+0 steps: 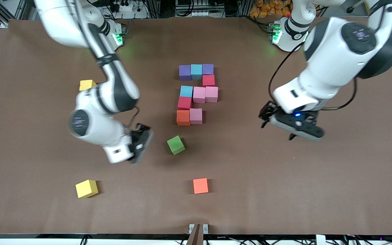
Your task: Form number 2 with 11 blocks
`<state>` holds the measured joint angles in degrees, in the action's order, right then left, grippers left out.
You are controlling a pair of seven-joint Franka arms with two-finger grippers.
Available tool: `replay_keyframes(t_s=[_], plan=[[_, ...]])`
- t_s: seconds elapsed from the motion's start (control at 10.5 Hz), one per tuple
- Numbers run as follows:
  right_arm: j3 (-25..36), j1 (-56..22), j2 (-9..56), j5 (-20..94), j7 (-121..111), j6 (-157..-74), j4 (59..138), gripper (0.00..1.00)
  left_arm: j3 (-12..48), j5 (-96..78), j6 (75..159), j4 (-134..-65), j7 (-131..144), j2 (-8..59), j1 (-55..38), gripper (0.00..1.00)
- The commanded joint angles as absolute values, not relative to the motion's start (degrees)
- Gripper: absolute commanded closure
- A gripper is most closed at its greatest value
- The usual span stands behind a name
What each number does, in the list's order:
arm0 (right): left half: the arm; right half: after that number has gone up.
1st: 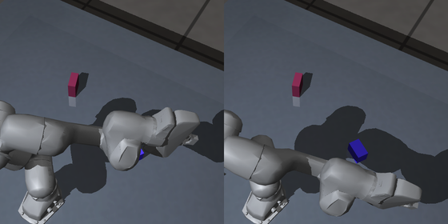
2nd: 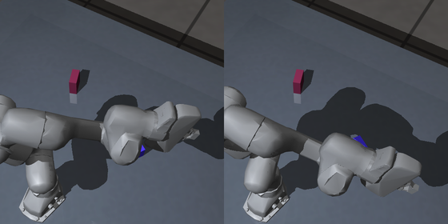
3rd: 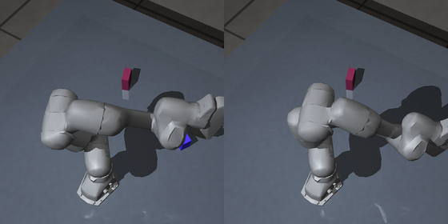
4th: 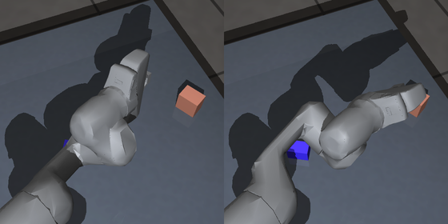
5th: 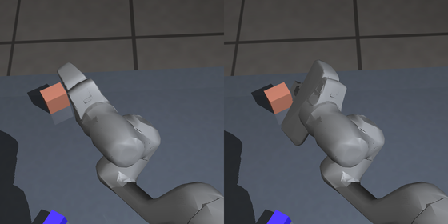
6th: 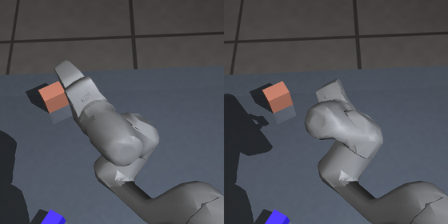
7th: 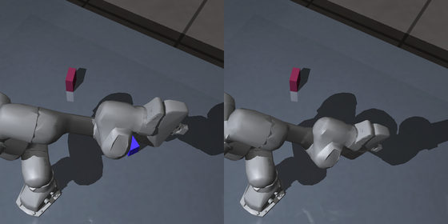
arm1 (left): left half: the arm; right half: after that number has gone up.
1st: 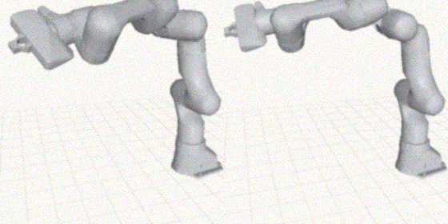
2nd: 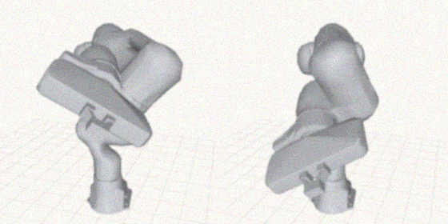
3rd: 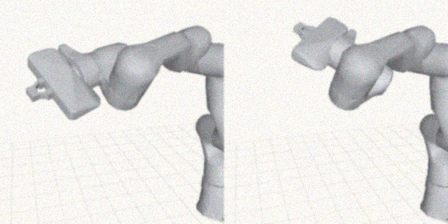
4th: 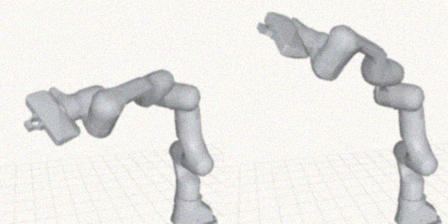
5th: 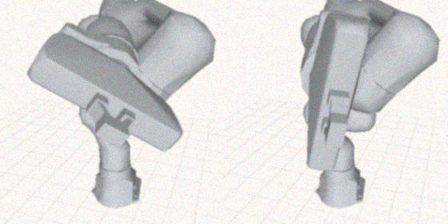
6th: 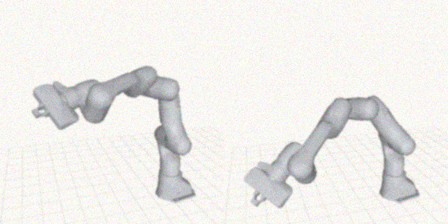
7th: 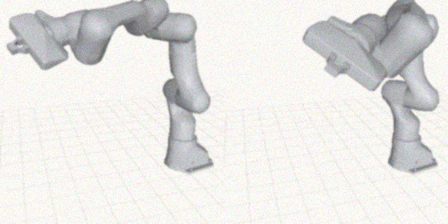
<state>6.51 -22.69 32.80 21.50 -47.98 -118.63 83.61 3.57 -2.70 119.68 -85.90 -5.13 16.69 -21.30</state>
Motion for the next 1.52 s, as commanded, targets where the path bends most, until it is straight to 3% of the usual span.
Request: replay_keyframes(t_s=[0.0, 0.47, 0.95, 1.42], plan=[[7.5, -16.4, 28.1, 21.5, -42.3, -113.7, 84.7, 0.00, 6.1, -3.3, 127.3, -83.7, -12.4, 23.2, -25.1, 0.00], [18.1, -11.3, 24.4, 19.9, -34.4, -112.9, 86.5, 0.00, 15.3, -3.6, 143.1, -76.5, -19.8, 42.8, -26.3, 0.00], [17.5, -9.3, 17.5, 11.8, -16.1, -105.9, 87.9, 0.00, 19.0, -5.7, 158.9, -76.3, -23.5, 54.5, -29.2, 0.00], [9.1, -2.3, 14.9, -1.5, -14.1, -102.7, 83.5, 0.00, 19.0, -5.7, 160.5, -76.2, -24.4, 56.2, -31.0, 0.00]])
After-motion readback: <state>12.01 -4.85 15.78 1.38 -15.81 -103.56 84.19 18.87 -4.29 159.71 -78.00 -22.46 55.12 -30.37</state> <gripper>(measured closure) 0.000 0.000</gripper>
